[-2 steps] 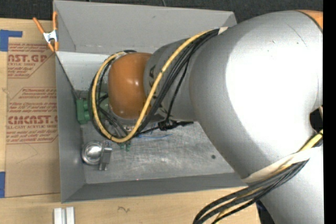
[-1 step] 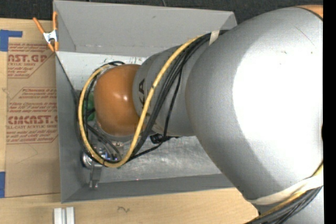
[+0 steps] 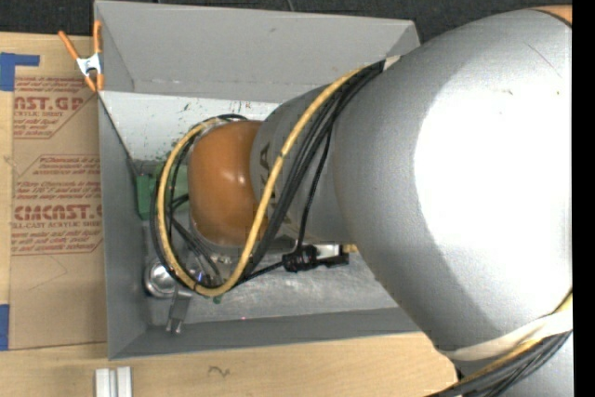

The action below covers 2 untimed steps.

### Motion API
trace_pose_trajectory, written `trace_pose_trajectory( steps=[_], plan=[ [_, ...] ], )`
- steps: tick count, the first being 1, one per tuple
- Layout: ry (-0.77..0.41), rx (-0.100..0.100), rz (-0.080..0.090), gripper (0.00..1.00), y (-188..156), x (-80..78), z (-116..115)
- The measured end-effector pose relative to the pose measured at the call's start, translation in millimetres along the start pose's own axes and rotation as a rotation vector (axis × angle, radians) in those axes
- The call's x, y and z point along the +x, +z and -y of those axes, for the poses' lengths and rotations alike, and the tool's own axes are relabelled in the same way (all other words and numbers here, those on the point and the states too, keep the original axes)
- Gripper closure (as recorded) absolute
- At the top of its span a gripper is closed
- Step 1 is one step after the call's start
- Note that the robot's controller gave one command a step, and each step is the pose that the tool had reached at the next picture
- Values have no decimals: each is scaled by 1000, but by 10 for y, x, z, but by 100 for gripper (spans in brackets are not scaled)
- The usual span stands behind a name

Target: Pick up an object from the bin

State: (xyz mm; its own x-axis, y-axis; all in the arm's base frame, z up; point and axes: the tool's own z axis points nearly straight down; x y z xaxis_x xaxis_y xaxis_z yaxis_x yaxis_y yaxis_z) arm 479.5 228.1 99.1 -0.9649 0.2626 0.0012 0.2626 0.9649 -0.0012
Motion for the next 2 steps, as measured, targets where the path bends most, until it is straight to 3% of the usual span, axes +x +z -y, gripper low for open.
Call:
trace_pose_trajectory(
  steps=[1,2],
  plan=[
    [-103,-6,10,0,276,12,-151],
    [-102,-4,6,0,272,-1,-154]
  ],
)
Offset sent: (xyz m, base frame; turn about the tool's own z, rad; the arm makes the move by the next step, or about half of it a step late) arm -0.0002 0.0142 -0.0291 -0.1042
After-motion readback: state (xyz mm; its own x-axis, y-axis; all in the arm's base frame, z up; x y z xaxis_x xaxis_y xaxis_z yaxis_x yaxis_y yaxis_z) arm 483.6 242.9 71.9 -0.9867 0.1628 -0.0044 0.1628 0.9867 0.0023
